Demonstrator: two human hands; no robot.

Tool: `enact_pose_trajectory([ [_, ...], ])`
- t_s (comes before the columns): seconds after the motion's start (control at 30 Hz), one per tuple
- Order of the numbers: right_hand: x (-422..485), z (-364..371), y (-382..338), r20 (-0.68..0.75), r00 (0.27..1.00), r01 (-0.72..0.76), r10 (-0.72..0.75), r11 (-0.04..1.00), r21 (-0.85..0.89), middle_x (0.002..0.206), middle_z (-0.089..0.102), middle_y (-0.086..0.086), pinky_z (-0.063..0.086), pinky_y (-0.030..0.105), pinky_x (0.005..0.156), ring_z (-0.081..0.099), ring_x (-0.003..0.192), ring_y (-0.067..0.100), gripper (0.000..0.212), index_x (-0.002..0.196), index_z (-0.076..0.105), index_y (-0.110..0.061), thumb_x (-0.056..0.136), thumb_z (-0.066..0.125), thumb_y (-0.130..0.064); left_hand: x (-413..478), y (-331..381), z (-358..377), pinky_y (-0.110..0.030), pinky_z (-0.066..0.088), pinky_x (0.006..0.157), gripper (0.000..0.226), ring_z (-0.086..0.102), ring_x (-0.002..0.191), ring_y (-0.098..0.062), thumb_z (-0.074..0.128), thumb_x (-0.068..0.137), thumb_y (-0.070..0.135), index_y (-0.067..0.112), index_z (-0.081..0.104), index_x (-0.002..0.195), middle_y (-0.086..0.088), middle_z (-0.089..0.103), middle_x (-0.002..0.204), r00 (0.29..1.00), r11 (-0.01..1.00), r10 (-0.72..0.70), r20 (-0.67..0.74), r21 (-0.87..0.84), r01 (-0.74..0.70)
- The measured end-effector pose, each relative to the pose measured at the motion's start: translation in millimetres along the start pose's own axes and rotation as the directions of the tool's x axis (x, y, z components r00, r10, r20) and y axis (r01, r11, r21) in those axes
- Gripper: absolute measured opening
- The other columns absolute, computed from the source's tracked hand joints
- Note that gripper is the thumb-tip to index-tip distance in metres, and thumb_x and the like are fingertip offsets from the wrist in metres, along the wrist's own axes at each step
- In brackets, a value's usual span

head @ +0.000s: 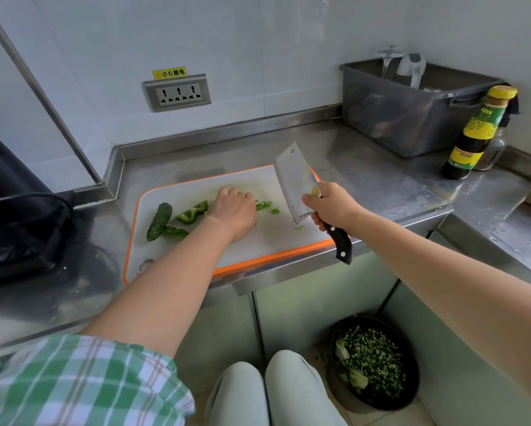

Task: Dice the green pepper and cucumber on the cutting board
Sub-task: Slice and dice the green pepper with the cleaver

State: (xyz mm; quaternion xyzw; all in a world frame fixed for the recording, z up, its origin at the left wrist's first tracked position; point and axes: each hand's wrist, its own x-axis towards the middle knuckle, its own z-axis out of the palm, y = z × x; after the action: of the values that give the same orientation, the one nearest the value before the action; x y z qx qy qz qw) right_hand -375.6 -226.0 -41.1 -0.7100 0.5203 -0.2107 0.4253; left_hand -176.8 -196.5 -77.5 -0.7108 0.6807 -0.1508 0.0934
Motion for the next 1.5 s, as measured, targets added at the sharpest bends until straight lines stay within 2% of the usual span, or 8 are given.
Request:
enact_pose_trajectory([
  [0.13,-5,4,-6,0.040,0.999,-0.004,0.004,1.000,0.001,0.064,0.055,0.010,0.041,0.026,0.047,0.047,0.044,0.020,0.015,0.097,0.047,-0.004,0.099,0.045,-0.018,-2,-6,-5,-0.040,0.034,0.089,0.027,0.054,0.107,-0.036,0.034,0.098,0.016,0.001,0.048,0.115,-0.022,0.060,0.115,0.955,0.921,-0.274,-0.113,-0.316,0.227],
  [0.23,-13,14,-15,0.088,0.996,0.005,-0.005,1.000,0.004,0.060,0.053,0.010,0.038,0.021,0.040,0.045,0.040,0.018,0.014,0.086,0.048,-0.006,0.096,0.048,-0.015,-8,-19,-18,-0.043,0.038,0.078,0.024,0.057,0.094,-0.042,0.031,0.101,0.016,-0.002,0.044,0.109,-0.025,0.063,0.103,0.846,0.779,-0.475,-0.241,-0.562,0.278],
  [0.4,-21,41,-26,0.168,0.986,0.005,-0.007,1.000,0.013,0.052,0.052,0.008,0.033,0.014,0.033,0.043,0.026,0.011,0.019,0.095,0.057,0.000,0.098,0.047,-0.016,-22,-22,-27,-0.046,0.042,0.079,0.011,0.057,0.093,-0.044,0.030,0.101,0.017,0.007,0.031,0.096,-0.023,0.060,0.100,0.770,0.517,-0.632,-0.086,-0.787,0.337],
  [0.53,-17,51,-20,0.165,0.986,0.015,0.008,0.990,-0.138,0.038,0.052,0.000,0.035,0.014,0.034,0.044,0.025,0.009,0.020,0.079,0.053,-0.003,0.095,0.045,-0.012,-24,-16,-19,-0.044,0.039,0.080,0.015,0.056,0.097,-0.045,0.028,0.101,0.014,0.003,0.037,0.105,-0.025,0.060,0.106,0.806,0.555,-0.591,-0.038,-0.744,0.371],
  [0.67,-9,33,-12,0.074,0.997,-0.009,0.028,0.969,-0.248,0.053,0.057,0.009,0.037,0.019,0.039,0.048,0.034,0.016,0.025,0.064,0.052,-0.005,0.088,0.048,-0.007,-19,-11,-10,-0.043,0.038,0.078,0.020,0.056,0.098,-0.045,0.029,0.100,0.015,0.000,0.039,0.109,-0.022,0.063,0.105,0.863,0.638,-0.501,-0.062,-0.700,0.320],
  [0.97,-4,7,-12,-0.021,1.000,-0.001,-0.006,0.959,-0.283,0.057,0.057,0.010,0.038,0.022,0.040,0.049,0.039,0.021,0.012,0.077,0.044,-0.006,0.089,0.042,-0.005,-26,-4,0,-0.040,0.031,0.088,0.019,0.053,0.100,-0.035,0.029,0.100,0.018,0.005,0.040,0.110,-0.018,0.062,0.107,0.969,0.868,-0.241,-0.058,-0.459,0.188],
  [1.13,-13,31,-25,0.145,0.989,0.070,-0.031,0.959,-0.274,0.057,0.056,0.011,0.036,0.020,0.036,0.048,0.039,0.019,0.015,0.075,0.047,-0.006,0.091,0.045,-0.008,-36,-11,-4,-0.040,0.030,0.088,0.022,0.050,0.106,-0.035,0.028,0.101,0.018,0.004,0.041,0.112,-0.020,0.060,0.112,0.969,0.896,-0.244,-0.025,-0.388,0.215],
  [1.5,-2,-5,-6,-0.007,1.000,-0.016,0.015,0.959,-0.282,0.057,0.057,0.009,0.044,0.028,0.045,0.049,0.043,0.023,0.009,0.098,0.045,-0.002,0.091,0.043,-0.008,-23,21,-12,-0.037,0.028,0.098,0.034,0.039,0.119,-0.031,0.040,0.096,0.026,0.007,0.051,0.123,-0.014,0.050,0.128,0.987,0.974,-0.157,-0.029,-0.173,0.150],
])
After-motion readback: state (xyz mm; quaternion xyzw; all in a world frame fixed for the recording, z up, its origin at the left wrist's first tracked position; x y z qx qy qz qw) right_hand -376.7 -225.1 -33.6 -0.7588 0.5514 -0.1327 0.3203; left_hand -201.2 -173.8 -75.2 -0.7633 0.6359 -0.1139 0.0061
